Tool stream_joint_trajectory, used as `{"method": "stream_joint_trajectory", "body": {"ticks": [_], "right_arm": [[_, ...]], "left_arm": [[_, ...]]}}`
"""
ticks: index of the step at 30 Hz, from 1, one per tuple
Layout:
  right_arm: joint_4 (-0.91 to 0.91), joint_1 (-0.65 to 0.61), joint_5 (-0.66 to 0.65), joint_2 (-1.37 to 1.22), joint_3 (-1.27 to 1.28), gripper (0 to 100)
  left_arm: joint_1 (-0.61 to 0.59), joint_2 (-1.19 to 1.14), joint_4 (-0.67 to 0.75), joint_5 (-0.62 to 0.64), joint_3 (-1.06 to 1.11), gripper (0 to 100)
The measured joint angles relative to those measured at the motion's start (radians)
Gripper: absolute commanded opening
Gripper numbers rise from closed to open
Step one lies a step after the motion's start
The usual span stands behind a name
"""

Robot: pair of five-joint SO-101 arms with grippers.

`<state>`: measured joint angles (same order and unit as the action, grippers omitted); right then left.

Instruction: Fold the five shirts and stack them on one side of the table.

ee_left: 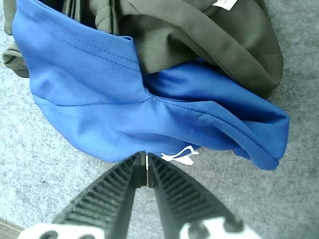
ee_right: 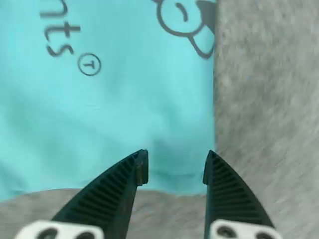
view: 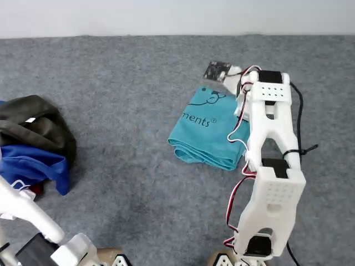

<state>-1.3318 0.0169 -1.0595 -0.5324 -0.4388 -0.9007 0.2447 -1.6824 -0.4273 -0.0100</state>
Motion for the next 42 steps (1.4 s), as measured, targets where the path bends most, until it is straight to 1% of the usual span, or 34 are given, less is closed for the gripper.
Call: {"method": "stream_joint_trajectory", "body": {"ticks": [4, 7, 12, 14, 17, 19, 20, 24, 28, 38, 42], "right_arm": [[-0.094, -0.005, 0.184, 0.040, 0.000, 18.7], [-0.183, -0.017, 0.347, 0.068, 0.000, 18.4], [-0.344, -0.048, 0.692, 0.083, 0.000, 18.0], [-0.411, -0.068, 0.829, 0.083, 0.000, 13.7], [-0.417, -0.098, 1.023, 0.081, 0.000, 5.0], [-0.417, -0.114, 1.129, 0.055, 0.000, 0.4], [-0.417, -0.124, 1.163, 0.034, 0.000, 0.9], [-0.417, -0.166, 1.240, -0.058, 0.012, 0.9], [-0.422, -0.160, 1.290, -0.118, 0.018, 0.9], [-0.422, -0.187, 1.297, -0.118, 0.203, 0.9], [-0.422, -0.183, 1.297, -0.037, 0.227, 0.9]], "left_arm": [[0.000, 0.000, 0.046, 0.000, 0.066, 1], [0.000, 0.000, 0.054, 0.000, 0.074, 1], [0.000, 0.000, 0.057, 0.000, 0.074, 1], [0.000, 0.000, 0.057, 0.000, 0.074, 1], [0.000, 0.000, 0.057, 0.000, 0.074, 1], [0.000, 0.000, 0.057, 0.000, 0.074, 1], [0.000, 0.000, 0.057, 0.000, 0.074, 1], [0.000, 0.000, 0.057, 0.000, 0.074, 1], [0.000, 0.000, 0.057, 0.000, 0.074, 1], [0.000, 0.000, 0.057, 0.000, 0.074, 1], [0.000, 0.000, 0.057, 0.000, 0.074, 1]]}}
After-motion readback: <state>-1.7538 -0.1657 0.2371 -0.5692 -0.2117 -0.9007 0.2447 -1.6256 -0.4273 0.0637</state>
